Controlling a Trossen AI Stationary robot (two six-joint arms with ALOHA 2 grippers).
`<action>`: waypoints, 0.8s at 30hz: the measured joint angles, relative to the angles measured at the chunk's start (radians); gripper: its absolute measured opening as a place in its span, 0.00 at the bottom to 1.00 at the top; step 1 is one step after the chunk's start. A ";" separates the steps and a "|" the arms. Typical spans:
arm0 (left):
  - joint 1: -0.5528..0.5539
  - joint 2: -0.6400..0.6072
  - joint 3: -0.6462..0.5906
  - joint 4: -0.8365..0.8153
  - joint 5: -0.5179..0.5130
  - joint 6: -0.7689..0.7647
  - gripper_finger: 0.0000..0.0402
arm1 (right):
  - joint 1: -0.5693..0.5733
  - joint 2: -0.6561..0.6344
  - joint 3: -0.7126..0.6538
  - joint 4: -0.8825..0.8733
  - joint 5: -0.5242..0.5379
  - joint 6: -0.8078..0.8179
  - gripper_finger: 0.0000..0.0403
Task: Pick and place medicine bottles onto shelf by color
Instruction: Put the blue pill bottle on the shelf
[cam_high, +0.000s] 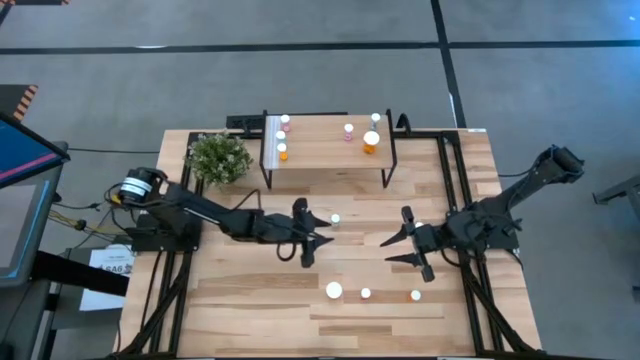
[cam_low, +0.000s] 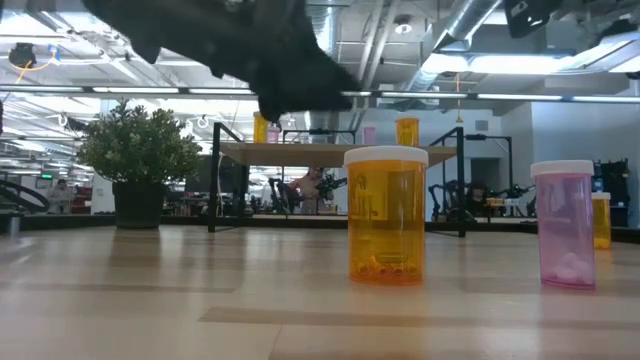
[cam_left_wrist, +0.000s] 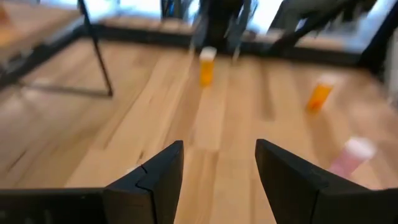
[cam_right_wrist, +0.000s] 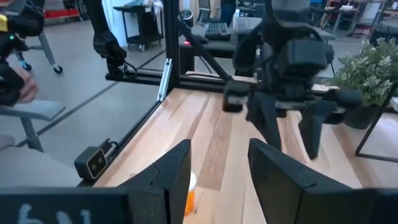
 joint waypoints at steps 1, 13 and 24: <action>0.003 0.004 0.017 -0.048 -0.002 -0.004 0.47 | 0.000 0.005 0.000 0.003 0.000 0.004 0.46; 0.068 0.059 0.038 -0.162 -0.052 -0.070 0.55 | -0.016 0.013 0.000 0.018 0.019 -0.005 0.44; 0.105 0.204 0.121 -0.154 -0.057 -0.090 0.59 | -0.022 0.018 0.001 0.010 0.019 -0.005 0.46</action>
